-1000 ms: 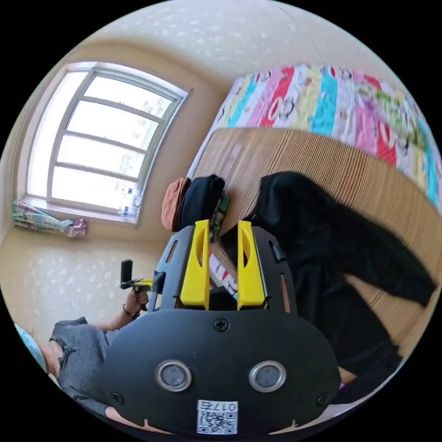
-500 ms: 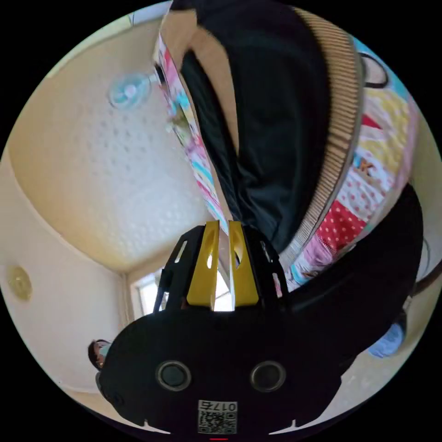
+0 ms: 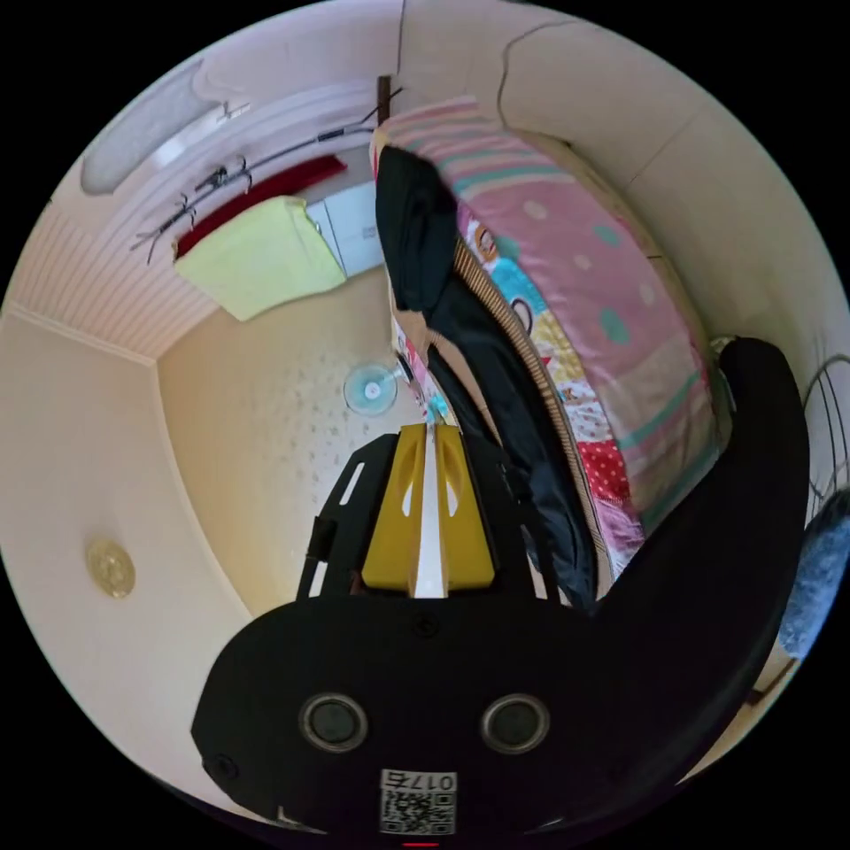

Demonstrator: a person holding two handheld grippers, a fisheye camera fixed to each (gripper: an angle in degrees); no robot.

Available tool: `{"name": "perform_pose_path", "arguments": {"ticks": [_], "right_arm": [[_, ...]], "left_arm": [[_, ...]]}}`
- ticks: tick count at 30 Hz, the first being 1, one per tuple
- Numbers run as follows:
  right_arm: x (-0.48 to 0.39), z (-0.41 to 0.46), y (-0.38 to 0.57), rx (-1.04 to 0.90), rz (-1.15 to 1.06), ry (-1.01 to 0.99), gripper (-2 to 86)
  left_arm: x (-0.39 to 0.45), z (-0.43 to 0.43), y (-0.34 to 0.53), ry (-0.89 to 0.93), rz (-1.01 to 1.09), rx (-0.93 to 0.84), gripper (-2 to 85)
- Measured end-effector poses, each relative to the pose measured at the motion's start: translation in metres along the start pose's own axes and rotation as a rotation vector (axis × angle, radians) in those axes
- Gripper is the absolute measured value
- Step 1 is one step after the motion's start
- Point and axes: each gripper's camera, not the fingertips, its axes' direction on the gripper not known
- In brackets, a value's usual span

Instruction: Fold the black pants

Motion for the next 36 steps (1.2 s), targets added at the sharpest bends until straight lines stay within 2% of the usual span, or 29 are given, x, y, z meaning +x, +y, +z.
{"name": "perform_pose_path", "arguments": {"ticks": [2, 3, 4, 6, 9, 13, 15, 19, 21, 23, 25, 30, 32, 36], "right_arm": [[-0.010, -0.024, -0.003, 0.088, 0.018, -0.039, 1.2], [-0.016, -0.035, -0.007, 0.122, 0.037, -0.054, 1.1], [-0.018, -0.040, -0.009, 0.133, 0.050, -0.054, 1.1], [-0.026, -0.051, -0.015, 0.162, 0.108, -0.004, 1.2], [-0.038, -0.049, -0.019, 0.185, 0.209, 0.033, 1.8], [-0.064, -0.029, -0.031, 0.217, 0.284, -0.150, 2.1], [-0.096, -0.009, -0.050, 0.154, 0.249, -0.235, 2.2], [-0.158, 0.010, -0.084, -0.023, 0.164, -0.108, 2.1], [-0.191, 0.010, -0.099, -0.090, 0.123, -0.034, 2.1], [-0.208, 0.004, -0.107, -0.105, 0.114, -0.011, 2.2], [-0.217, -0.005, -0.113, -0.099, 0.121, -0.011, 2.4], [-0.216, -0.038, -0.126, -0.060, 0.224, -0.011, 4.0], [-0.216, -0.043, -0.132, -0.110, 0.269, 0.070, 5.1], [-0.229, -0.039, -0.151, -0.237, 0.244, 0.326, 7.0]], "left_arm": [[-0.022, -0.012, 0.027, -0.123, 0.016, 0.057, -0.8], [-0.044, -0.021, 0.047, -0.087, -0.009, 0.115, -0.7], [-0.056, -0.025, 0.056, -0.042, -0.030, 0.138, -0.6], [-0.093, -0.030, 0.085, 0.228, -0.062, 0.229, 0.2], [-0.106, -0.032, 0.103, 0.371, -0.087, 0.366, 5.9], [-0.090, -0.023, 0.084, 0.520, -0.068, 0.445, 12.3], [-0.071, -0.017, 0.061, 0.555, -0.064, 0.482, 15.4], [-0.046, 0.004, 0.030, 0.549, -0.128, 0.450, 14.9], [-0.035, 0.017, 0.027, 0.507, -0.192, 0.461, 9.9], [-0.036, 0.028, 0.033, 0.451, -0.271, 0.463, 5.9], [-0.035, 0.035, 0.045, 0.454, -0.218, 0.499, 4.9], [-0.025, 0.043, 0.114, 0.133, -0.077, 0.513, 4.0], [-0.034, 0.054, 0.143, 0.097, -0.098, 0.525, 4.0], [-0.078, 0.095, 0.214, 0.169, -0.290, 0.599, 3.9]]}}
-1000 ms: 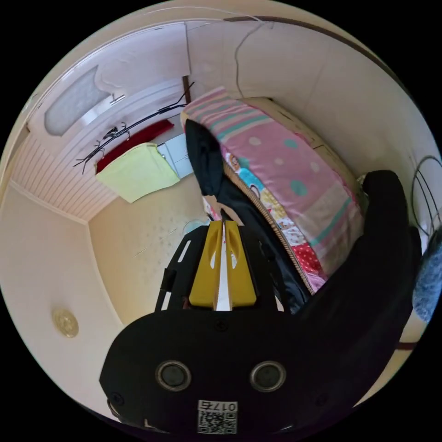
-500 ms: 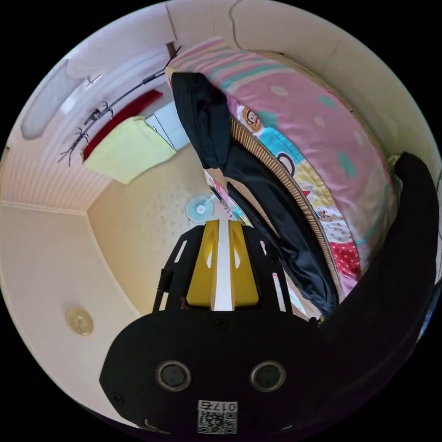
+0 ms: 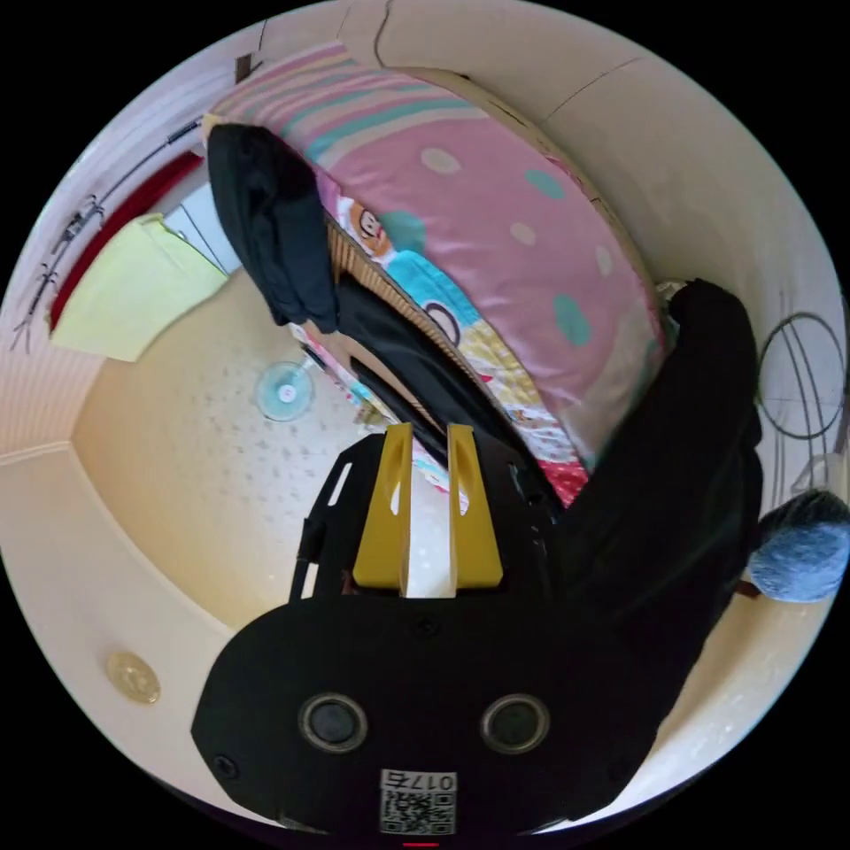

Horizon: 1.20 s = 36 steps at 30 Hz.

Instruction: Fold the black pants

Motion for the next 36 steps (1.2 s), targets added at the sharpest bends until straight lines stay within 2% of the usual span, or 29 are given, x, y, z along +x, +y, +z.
{"name": "perform_pose_path", "arguments": {"ticks": [3, 7, 12, 17, 22, 28, 30, 34, 36], "right_arm": [[-0.012, 0.015, -0.017, -0.063, -0.012, 0.099, 8.1], [-0.032, 0.040, -0.035, -0.098, -0.071, 0.227, 9.2], [-0.042, 0.073, -0.052, -0.173, -0.130, 0.477, 11.1], [-0.030, 0.092, -0.055, -0.247, -0.154, 0.544, 10.7], [-0.018, 0.087, -0.056, -0.255, -0.179, 0.638, 6.0], [-0.066, 0.110, -0.031, -0.336, -0.489, 0.575, 1.6], [-0.122, 0.159, 0.002, -0.371, -0.761, 0.713, 1.3], [-0.205, 0.265, 0.062, -0.457, -1.158, 0.757, 1.6], [-0.248, 0.354, 0.097, -0.513, -1.335, 0.758, 2.4]], "left_arm": [[-0.037, -0.003, 0.042, 0.057, -0.141, 0.049, 3.9], [-0.052, -0.008, 0.080, 0.206, -0.198, 0.100, 3.8], [-0.012, -0.017, 0.101, 0.230, -0.057, 0.087, 3.8], [0.021, -0.031, 0.113, 0.220, 0.034, 0.082, 3.8], [0.040, -0.036, 0.129, 0.240, 0.064, 0.113, 3.8], [0.060, -0.039, 0.148, 0.174, 0.108, 0.139, 3.7], [0.083, -0.044, 0.152, 0.148, 0.157, 0.145, 3.7], [0.140, -0.059, 0.135, 0.155, 0.284, 0.197, 3.8], [0.180, -0.062, 0.102, 0.183, 0.331, 0.233, 4.2]]}}
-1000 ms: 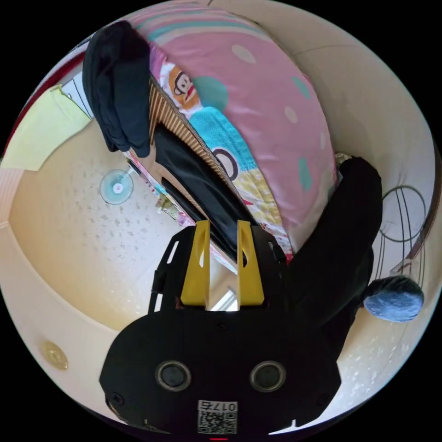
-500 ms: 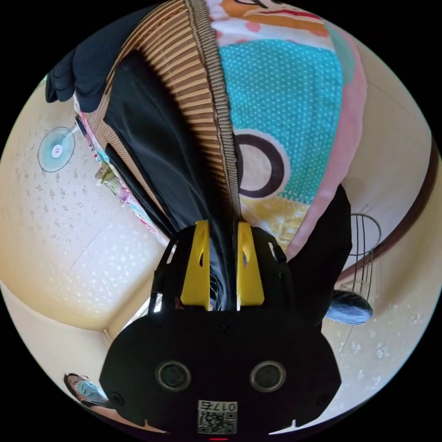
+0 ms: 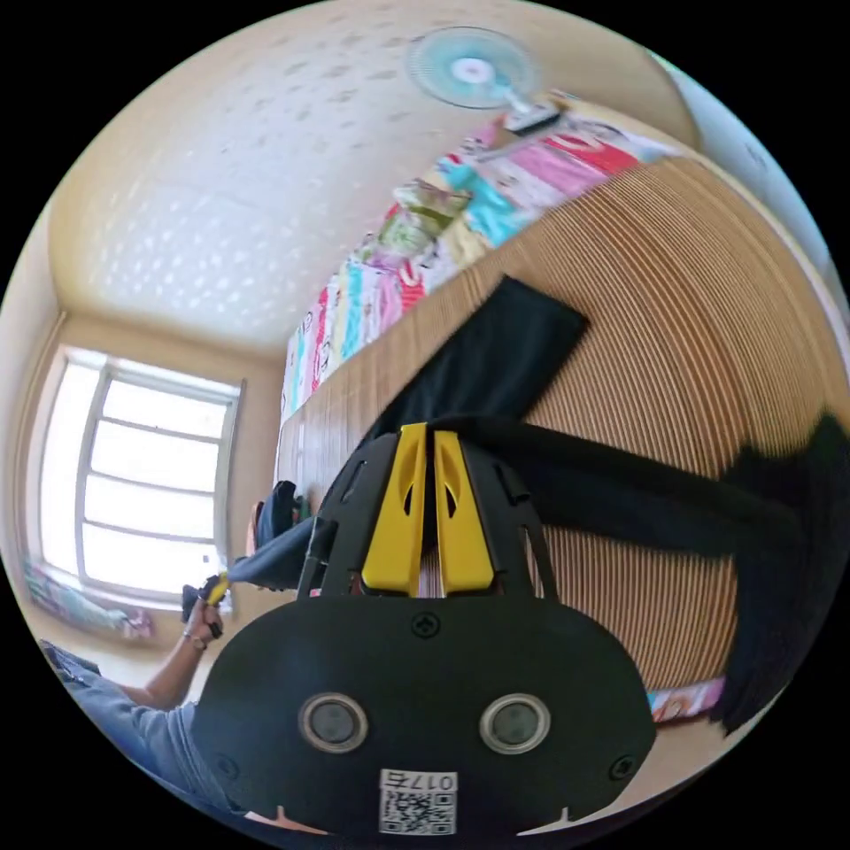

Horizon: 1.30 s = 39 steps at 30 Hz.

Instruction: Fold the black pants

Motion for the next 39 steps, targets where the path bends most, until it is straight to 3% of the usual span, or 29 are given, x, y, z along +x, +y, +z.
{"name": "perform_pose_path", "arguments": {"ticks": [3, 6, 8, 13, 15, 17, 18, 20, 21, 24, 28, 31, 35, 39], "right_arm": [[-0.052, 0.058, -0.096, -0.064, -0.161, 0.011, 4.9], [-0.076, 0.116, -0.158, -0.173, -0.117, 0.171, 9.2], [-0.084, 0.140, -0.173, -0.202, -0.120, 0.252, 9.1], [-0.061, 0.241, -0.164, -0.491, -0.179, 0.339, 2.3], [-0.019, 0.304, -0.123, -0.750, -0.148, 0.506, 1.3], [0.008, 0.333, -0.076, -0.881, -0.170, 0.581, 0.9], [0.000, 0.313, -0.061, -0.696, -0.240, 0.561, 0.8], [0.003, 0.297, -0.033, -0.597, -0.236, 0.527, 0.7], [0.006, 0.287, -0.014, -0.586, -0.234, 0.504, 0.6], [0.017, 0.268, 0.035, -0.632, -0.204, 0.447, 0.7], [0.032, 0.245, 0.091, -0.666, -0.082, 0.354, 1.3], [0.056, 0.222, 0.115, -0.633, 0.163, 0.185, 2.7], [0.099, 0.175, 0.131, -0.280, 0.520, -0.191, 11.2], [0.118, 0.164, 0.111, -0.018, 0.675, -0.316, 13.4]], "left_arm": [[0.007, 0.021, -0.052, -0.017, -0.037, 0.106, 4.8], [0.000, 0.033, -0.073, -0.120, -0.146, 0.316, 6.1], [-0.003, 0.060, -0.081, -0.143, -0.191, 0.310, 6.5], [0.015, 0.191, -0.095, -0.271, 0.017, -0.107, 6.4], [0.018, 0.252, -0.088, -0.355, 0.106, -0.306, 6.2], [0.011, 0.287, -0.081, -0.404, 0.123, -0.437, 4.9], [0.004, 0.302, -0.076, -0.441, 0.122, -0.500, 2.0], [-0.008, 0.314, -0.070, -0.519, 0.096, -0.586, 0.1], [-0.018, 0.320, -0.063, -0.579, 0.080, -0.658, -0.3], [-0.022, 0.298, -0.053, -0.538, 0.093, -0.598, -0.9], [-0.043, 0.280, -0.039, -0.498, 0.005, -0.674, -1.0], [-0.056, 0.259, -0.023, -0.545, -0.029, -0.724, -1.0], [-0.061, 0.230, -0.008, -0.554, -0.049, -0.736, -0.9], [-0.058, 0.203, -0.008, -0.432, -0.069, -0.650, 0.4]]}}
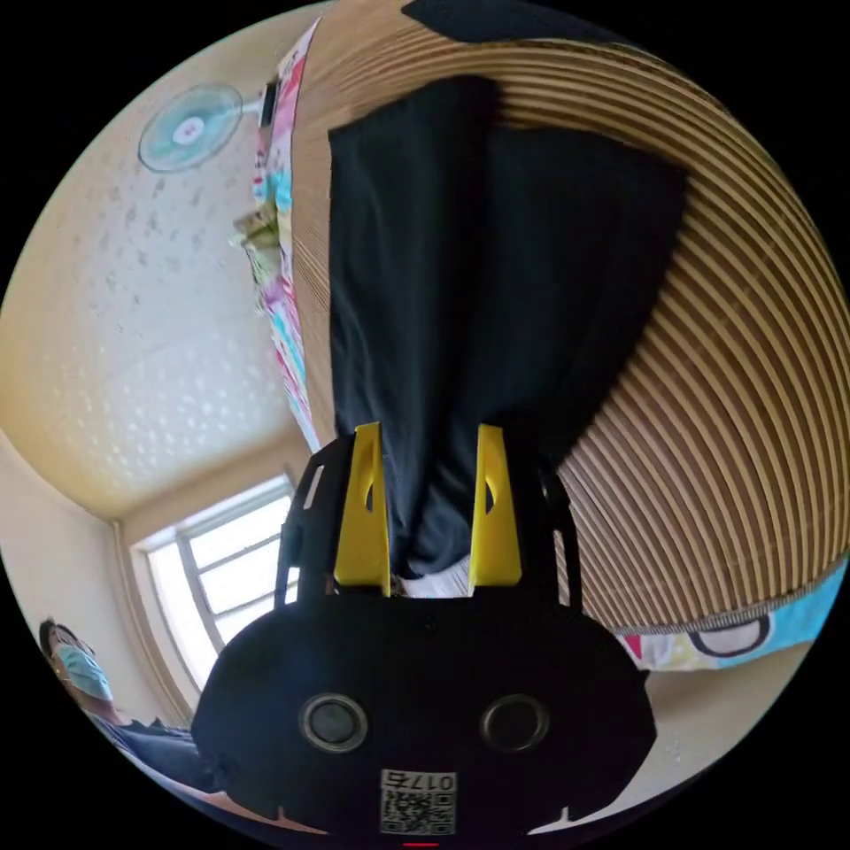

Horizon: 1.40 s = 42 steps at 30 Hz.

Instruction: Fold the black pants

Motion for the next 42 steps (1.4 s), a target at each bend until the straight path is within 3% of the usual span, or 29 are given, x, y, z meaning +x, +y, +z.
{"name": "perform_pose_path", "arguments": {"ticks": [2, 6, 9, 12, 14, 19, 22, 30, 34, 37, 40, 41, 42], "right_arm": [[-0.013, 0.007, -0.019, 0.039, 0.022, -0.029, 12.5], [-0.066, 0.036, -0.058, -0.014, 0.140, 0.094, 3.5], [-0.156, 0.046, -0.070, -0.145, -0.071, 0.047, 1.8], [-0.240, 0.023, -0.039, -0.212, -0.295, 0.135, 1.1], [-0.253, -0.001, -0.018, -0.204, -0.332, 0.139, 1.0], [-0.155, -0.034, -0.011, -0.148, -0.156, 0.322, 1.3], [-0.067, -0.047, -0.005, -0.160, 0.120, 0.386, 1.3], [-0.003, -0.101, 0.075, 0.007, 0.410, 0.149, 0.6], [0.005, -0.111, 0.102, 0.063, 0.494, 0.041, 0.4], [0.004, -0.113, 0.117, 0.095, 0.555, -0.024, 0.4], [0.000, -0.106, 0.117, 0.085, 0.585, -0.064, 0.4], [-0.003, -0.101, 0.114, 0.066, 0.586, -0.066, 0.4], [-0.008, -0.094, 0.108, 0.036, 0.579, -0.060, 0.4]], "left_arm": [[-0.002, -0.010, 0.002, 0.062, -0.003, 0.037, 2.2], [-0.003, -0.033, -0.001, 0.139, -0.015, 0.113, 5.0], [-0.004, -0.045, -0.004, 0.183, -0.018, 0.153, 5.4], [-0.008, -0.055, -0.008, 0.232, -0.021, 0.182, 6.4], [-0.010, -0.060, -0.013, 0.262, -0.022, 0.196, 6.9], [-0.024, -0.068, -0.025, 0.323, -0.070, 0.232, 8.9], [-0.035, -0.073, -0.037, 0.346, -0.120, 0.257, 11.8], [-0.050, -0.102, -0.110, 0.276, -0.260, 0.329, 21.5], [-0.055, -0.105, -0.140, 0.253, -0.324, 0.358, 20.3], [-0.067, -0.098, -0.156, 0.175, -0.360, 0.271, 13.4], [-0.076, -0.105, -0.157, 0.258, -0.075, 0.300, 5.8], [-0.084, -0.111, -0.146, 0.355, 0.093, 0.351, 4.6], [-0.104, -0.114, -0.131, 0.593, 0.222, 0.396, 4.3]]}}
